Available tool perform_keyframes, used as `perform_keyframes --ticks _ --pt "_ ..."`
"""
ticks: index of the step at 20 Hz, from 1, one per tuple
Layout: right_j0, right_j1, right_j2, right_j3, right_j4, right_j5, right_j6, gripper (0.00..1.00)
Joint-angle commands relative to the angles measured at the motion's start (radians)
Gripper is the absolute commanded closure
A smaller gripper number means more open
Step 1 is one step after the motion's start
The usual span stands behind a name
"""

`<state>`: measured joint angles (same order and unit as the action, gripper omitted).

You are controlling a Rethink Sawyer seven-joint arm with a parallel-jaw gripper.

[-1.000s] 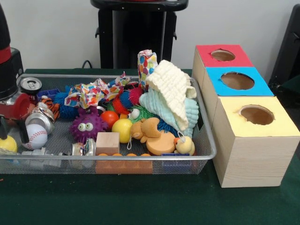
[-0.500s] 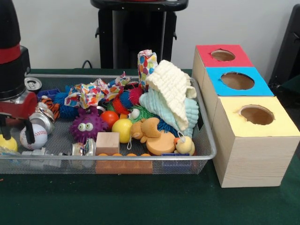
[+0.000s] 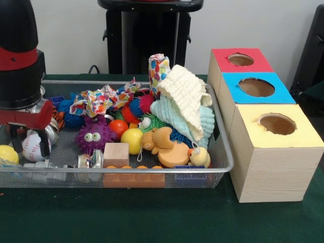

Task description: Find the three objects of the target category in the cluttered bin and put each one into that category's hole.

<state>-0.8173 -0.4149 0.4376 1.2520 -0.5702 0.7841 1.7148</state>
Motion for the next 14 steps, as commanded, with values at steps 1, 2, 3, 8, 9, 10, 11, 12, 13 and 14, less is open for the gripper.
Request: perform_keyframes --ticks 1,2,3,8,9,10,11,12,13,14 --pt "0.017 0.004 -0.096 -0.019 0.030 0.031 0.141 0.00" --pt "0.020 0.011 -0.102 -0.032 0.037 0.046 0.142 0.00" --pt "0.027 0.014 -0.113 -0.039 0.043 0.051 0.159 0.00" --pt "0.044 0.022 -0.160 -0.042 0.083 0.039 0.223 0.00" --pt "0.047 0.022 -0.168 -0.044 0.092 0.040 0.229 0.00" --pt "0.051 0.022 -0.180 -0.047 0.101 0.035 0.241 0.00" --pt "0.059 0.018 -0.197 -0.046 0.111 0.027 0.265 0.00" --pt "0.065 0.016 -0.210 -0.046 0.121 0.013 0.281 0.00" --pt "0.067 0.015 -0.218 -0.044 0.132 0.006 0.289 0.00" --pt "0.072 0.017 -0.225 -0.045 0.140 0.003 0.288 0.00"
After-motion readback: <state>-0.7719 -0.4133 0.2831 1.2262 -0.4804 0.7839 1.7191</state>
